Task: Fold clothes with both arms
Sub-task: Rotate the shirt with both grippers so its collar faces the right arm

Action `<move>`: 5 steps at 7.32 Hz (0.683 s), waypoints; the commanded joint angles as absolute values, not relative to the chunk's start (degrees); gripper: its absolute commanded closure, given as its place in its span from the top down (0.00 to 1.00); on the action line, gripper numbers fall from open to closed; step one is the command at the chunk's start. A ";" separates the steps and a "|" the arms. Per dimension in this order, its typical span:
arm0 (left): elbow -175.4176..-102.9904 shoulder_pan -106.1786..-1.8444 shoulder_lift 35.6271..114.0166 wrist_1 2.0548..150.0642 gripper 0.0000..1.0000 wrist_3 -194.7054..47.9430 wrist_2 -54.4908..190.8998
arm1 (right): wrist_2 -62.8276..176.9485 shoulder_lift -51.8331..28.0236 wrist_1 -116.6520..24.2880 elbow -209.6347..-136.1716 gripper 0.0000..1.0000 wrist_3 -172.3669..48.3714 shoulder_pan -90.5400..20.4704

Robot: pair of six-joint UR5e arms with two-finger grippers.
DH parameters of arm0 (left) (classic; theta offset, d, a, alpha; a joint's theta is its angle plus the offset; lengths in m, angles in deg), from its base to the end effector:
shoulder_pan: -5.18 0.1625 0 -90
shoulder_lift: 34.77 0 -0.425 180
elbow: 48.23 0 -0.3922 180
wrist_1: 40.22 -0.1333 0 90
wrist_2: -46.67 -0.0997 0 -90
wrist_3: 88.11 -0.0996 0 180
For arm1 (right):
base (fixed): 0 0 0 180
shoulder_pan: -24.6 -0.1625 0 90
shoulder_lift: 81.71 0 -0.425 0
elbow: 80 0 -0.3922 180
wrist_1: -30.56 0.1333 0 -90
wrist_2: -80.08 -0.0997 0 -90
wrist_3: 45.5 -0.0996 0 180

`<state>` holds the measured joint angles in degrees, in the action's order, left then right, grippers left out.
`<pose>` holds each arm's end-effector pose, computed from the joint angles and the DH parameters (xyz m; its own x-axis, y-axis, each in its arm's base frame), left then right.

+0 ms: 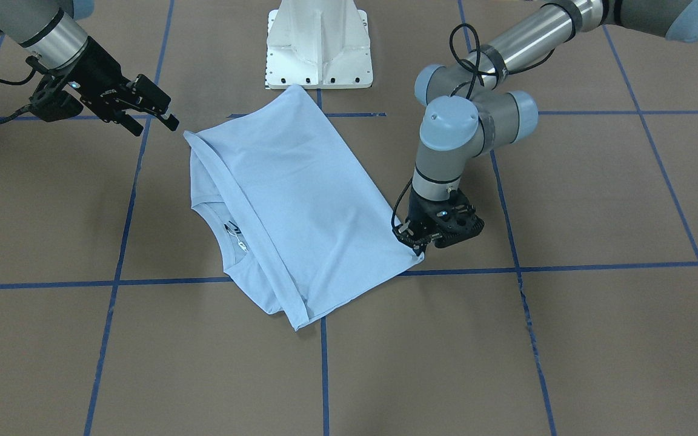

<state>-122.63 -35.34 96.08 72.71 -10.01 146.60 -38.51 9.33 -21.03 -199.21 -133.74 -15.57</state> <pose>0.5116 -0.5901 0.3078 0.6078 -0.2523 -0.7529 0.4261 0.9037 0.0412 -0.2947 -0.3608 0.3456 0.3107 0.2270 0.9230 -0.2214 0.9616 -0.1619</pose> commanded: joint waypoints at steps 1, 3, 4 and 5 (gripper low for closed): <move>-115.42 -38.31 101.70 78.39 0.00 -18.12 146.52 | -38.48 9.25 -21.03 -198.65 1.00 -133.74 -15.48; -102.53 -38.32 106.88 92.08 0.00 -22.52 143.73 | -38.39 9.25 -21.03 -198.56 1.00 -133.74 -15.48; -98.03 -38.23 108.56 94.67 0.00 -22.98 143.09 | -38.39 9.25 -21.03 -198.56 1.00 -133.74 -15.48; -97.37 -37.97 108.58 96.61 0.00 -22.98 141.61 | -38.39 9.25 -21.03 -198.47 1.00 -133.74 -15.48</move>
<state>-100.35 -38.16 107.57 93.26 -22.41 143.22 -38.40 9.26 -21.03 -198.54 -133.74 -15.48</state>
